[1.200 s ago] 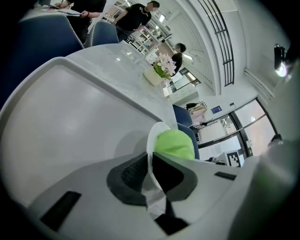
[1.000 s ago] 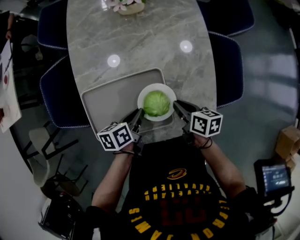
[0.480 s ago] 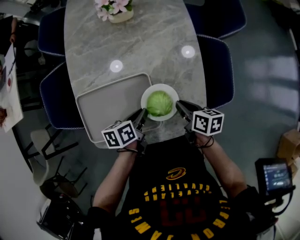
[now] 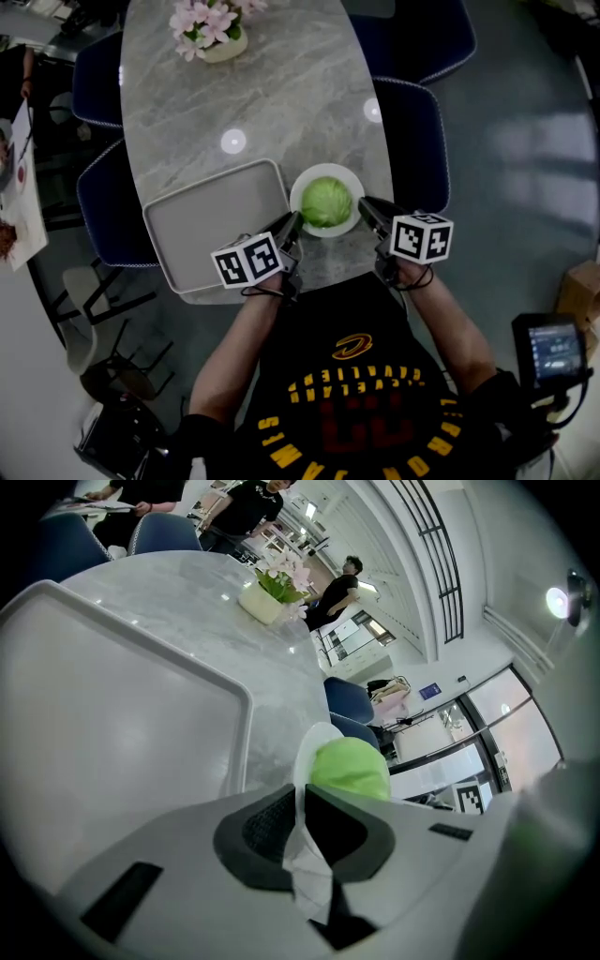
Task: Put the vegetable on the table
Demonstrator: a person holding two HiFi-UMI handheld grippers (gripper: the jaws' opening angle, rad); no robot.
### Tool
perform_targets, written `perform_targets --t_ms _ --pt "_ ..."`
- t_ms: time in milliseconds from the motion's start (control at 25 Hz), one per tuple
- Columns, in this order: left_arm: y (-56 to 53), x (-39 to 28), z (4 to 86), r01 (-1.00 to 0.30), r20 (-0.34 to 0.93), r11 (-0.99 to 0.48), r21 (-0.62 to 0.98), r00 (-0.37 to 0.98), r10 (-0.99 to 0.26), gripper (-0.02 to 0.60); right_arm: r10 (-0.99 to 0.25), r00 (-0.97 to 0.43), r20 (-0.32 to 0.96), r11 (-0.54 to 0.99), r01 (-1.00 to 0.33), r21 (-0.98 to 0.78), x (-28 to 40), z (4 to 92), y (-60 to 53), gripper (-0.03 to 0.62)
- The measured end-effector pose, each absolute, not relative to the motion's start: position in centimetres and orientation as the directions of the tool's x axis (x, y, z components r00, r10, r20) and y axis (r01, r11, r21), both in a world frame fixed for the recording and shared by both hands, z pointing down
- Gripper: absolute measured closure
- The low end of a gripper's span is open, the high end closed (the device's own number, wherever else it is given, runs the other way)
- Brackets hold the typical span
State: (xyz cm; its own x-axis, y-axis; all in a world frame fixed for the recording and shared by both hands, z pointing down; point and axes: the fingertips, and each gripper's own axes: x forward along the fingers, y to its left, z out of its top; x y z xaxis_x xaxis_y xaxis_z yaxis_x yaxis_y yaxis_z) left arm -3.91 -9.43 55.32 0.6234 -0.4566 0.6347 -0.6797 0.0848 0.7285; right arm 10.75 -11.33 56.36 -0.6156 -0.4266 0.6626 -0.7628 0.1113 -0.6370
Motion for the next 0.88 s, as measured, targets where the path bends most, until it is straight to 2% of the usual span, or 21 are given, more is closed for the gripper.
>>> perform_targets --t_ms 440,880 --pt "-12.4 1.6 57.6 -0.692 0.66 0.087 0.716 0.631 -0.408 0.546 -0.439 -0.562 0.701 0.094 -0.805 -0.586 16.0 57.8 -15.2 0.553" --pt "-13.3 2.3 60.8 -0.734 0.727 0.144 0.664 0.589 -0.353 0.546 -0.419 -0.53 0.737 0.076 -0.83 -0.553 16.5 60.2 -16.4 0.553"
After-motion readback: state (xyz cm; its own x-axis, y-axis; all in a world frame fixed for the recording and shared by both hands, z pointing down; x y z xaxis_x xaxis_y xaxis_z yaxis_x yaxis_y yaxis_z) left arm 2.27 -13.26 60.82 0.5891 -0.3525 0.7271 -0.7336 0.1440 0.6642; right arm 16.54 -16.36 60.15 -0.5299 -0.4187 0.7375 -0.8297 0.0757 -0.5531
